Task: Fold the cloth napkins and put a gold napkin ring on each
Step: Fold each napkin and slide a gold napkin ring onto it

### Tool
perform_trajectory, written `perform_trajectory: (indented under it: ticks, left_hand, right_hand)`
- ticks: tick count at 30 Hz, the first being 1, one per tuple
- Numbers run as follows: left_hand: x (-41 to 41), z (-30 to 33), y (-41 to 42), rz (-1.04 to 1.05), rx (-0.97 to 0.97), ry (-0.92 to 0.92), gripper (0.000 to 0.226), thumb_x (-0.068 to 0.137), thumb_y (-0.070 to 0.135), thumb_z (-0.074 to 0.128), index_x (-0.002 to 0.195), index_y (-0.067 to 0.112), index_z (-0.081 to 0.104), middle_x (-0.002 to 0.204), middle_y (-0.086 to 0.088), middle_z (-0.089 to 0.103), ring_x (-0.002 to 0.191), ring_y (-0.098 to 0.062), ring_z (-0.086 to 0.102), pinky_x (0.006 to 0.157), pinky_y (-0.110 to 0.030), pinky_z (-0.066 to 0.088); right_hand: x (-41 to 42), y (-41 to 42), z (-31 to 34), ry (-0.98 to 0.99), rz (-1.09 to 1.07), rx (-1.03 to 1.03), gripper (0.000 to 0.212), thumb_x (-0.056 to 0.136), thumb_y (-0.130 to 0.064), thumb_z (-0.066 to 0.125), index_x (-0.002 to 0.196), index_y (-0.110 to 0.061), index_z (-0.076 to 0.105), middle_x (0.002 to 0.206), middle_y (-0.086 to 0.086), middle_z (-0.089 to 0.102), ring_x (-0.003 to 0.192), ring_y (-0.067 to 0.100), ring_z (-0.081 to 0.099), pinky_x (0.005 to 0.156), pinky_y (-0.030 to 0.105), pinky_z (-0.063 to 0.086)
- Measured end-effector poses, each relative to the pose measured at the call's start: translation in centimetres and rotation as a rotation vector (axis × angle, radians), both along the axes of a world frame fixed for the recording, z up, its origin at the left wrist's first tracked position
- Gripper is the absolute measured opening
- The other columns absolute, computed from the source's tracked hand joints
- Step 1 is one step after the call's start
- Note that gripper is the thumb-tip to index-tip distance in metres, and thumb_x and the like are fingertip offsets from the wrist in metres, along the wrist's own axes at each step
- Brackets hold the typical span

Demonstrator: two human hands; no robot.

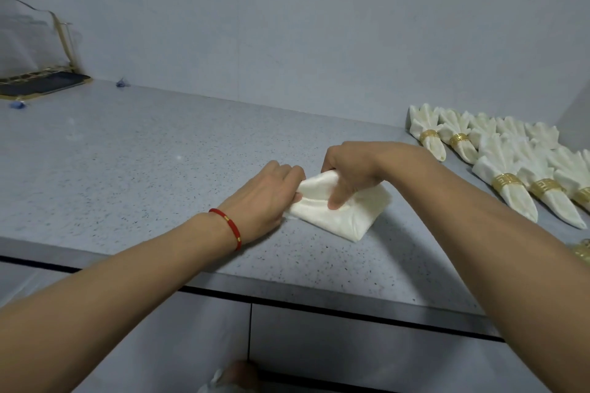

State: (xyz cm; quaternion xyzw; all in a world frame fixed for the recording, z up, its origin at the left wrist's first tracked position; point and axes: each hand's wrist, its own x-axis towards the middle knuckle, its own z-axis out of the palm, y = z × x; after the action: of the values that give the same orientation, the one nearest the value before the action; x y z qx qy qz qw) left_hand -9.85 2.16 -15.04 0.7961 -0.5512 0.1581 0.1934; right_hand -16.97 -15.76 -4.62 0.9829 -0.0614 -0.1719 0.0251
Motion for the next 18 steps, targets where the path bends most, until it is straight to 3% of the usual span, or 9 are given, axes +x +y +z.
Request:
perform_trajectory:
  ticks: [2, 4, 6, 8, 11, 13, 15, 18]
  left_hand:
    - [-0.3, 0.4, 0.2, 0.006, -0.036, -0.051, 0.020, 0.100, 0.026, 0.044, 0.109, 0.010, 0.053, 0.097, -0.006, 0.055, 0.084, -0.019, 0.041, 0.068, -0.040, 0.044]
    - [-0.8, 1.0, 0.3, -0.018, -0.043, -0.148, 0.018, 0.100, 0.023, 0.051, 0.110, 0.009, 0.057, 0.094, -0.007, 0.056, 0.081, -0.021, 0.046, 0.063, -0.037, 0.043]
    - [-1.6, 1.3, 0.6, -0.043, -0.037, -0.253, 0.010, 0.092, 0.010, 0.065, 0.100, 0.007, 0.059, 0.086, -0.008, 0.056, 0.074, -0.022, 0.048, 0.058, -0.033, 0.037]
    - [-2.7, 1.3, 0.7, -0.057, -0.030, -0.291, 0.018, 0.084, 0.002, 0.071, 0.090, 0.010, 0.057, 0.080, -0.005, 0.052, 0.067, -0.020, 0.045, 0.055, -0.032, 0.037]
    - [-3.8, 0.5, 0.9, -0.079, 0.004, -0.283, 0.017, 0.084, 0.008, 0.070, 0.093, 0.015, 0.058, 0.083, 0.001, 0.052, 0.069, -0.015, 0.042, 0.058, -0.031, 0.043]
    - [-3.8, -0.1, 1.2, -0.133, 0.029, -0.217, 0.014, 0.087, 0.014, 0.070, 0.097, 0.019, 0.061, 0.088, 0.005, 0.054, 0.072, -0.012, 0.044, 0.061, -0.029, 0.044]
    - [-3.3, -0.2, 2.0, -0.173, 0.037, -0.046, 0.014, 0.092, 0.025, 0.070, 0.104, 0.026, 0.063, 0.094, 0.012, 0.055, 0.080, -0.005, 0.047, 0.068, -0.021, 0.043]
    - [-2.5, 0.3, 3.6, -0.152, 0.046, 0.164, 0.024, 0.091, 0.037, 0.071, 0.112, 0.034, 0.060, 0.099, 0.022, 0.057, 0.088, 0.005, 0.051, 0.074, -0.010, 0.040]
  right_hand:
    - [-1.5, 1.1, 0.8, -0.118, 0.079, -0.108, 0.020, 0.079, -0.038, 0.082, 0.090, -0.029, 0.068, 0.084, -0.008, 0.067, 0.082, 0.017, 0.067, 0.075, 0.038, 0.058]
    - [-3.0, 2.3, 1.3, -0.208, 0.205, -0.332, 0.015, 0.084, -0.036, 0.072, 0.089, -0.029, 0.059, 0.075, -0.008, 0.052, 0.073, 0.018, 0.058, 0.062, 0.033, 0.045]
    - [-4.6, 3.2, 1.1, -0.292, 0.336, -0.549, 0.012, 0.091, -0.028, 0.061, 0.088, -0.024, 0.051, 0.072, -0.007, 0.043, 0.066, 0.021, 0.047, 0.059, 0.032, 0.034]
    - [-6.2, 3.7, 0.2, -0.359, 0.419, -0.649, 0.012, 0.096, -0.018, 0.054, 0.089, -0.019, 0.045, 0.071, -0.004, 0.040, 0.061, 0.023, 0.040, 0.057, 0.033, 0.030]
    - [-8.4, 4.0, -2.2, -0.405, 0.450, -0.660, 0.029, 0.091, -0.012, 0.067, 0.080, -0.016, 0.040, 0.057, -0.004, 0.037, 0.044, 0.019, 0.021, 0.048, 0.031, 0.021]
    - [-9.4, 3.6, -4.0, -0.424, 0.427, -0.635, 0.048, 0.074, -0.016, 0.085, 0.069, -0.018, 0.037, 0.047, -0.005, 0.034, 0.039, 0.016, 0.004, 0.045, 0.027, 0.006]
    - [-9.3, 2.6, -5.8, -0.465, 0.415, -0.591, 0.054, 0.063, -0.016, 0.091, 0.065, -0.018, 0.037, 0.046, -0.005, 0.027, 0.042, 0.014, -0.005, 0.049, 0.024, -0.003]
    - [-9.8, 3.0, -6.9, -0.441, 0.395, -0.522, 0.034, 0.076, -0.016, 0.080, 0.075, -0.018, 0.046, 0.055, -0.002, 0.046, 0.040, 0.015, 0.013, 0.047, 0.025, 0.005]
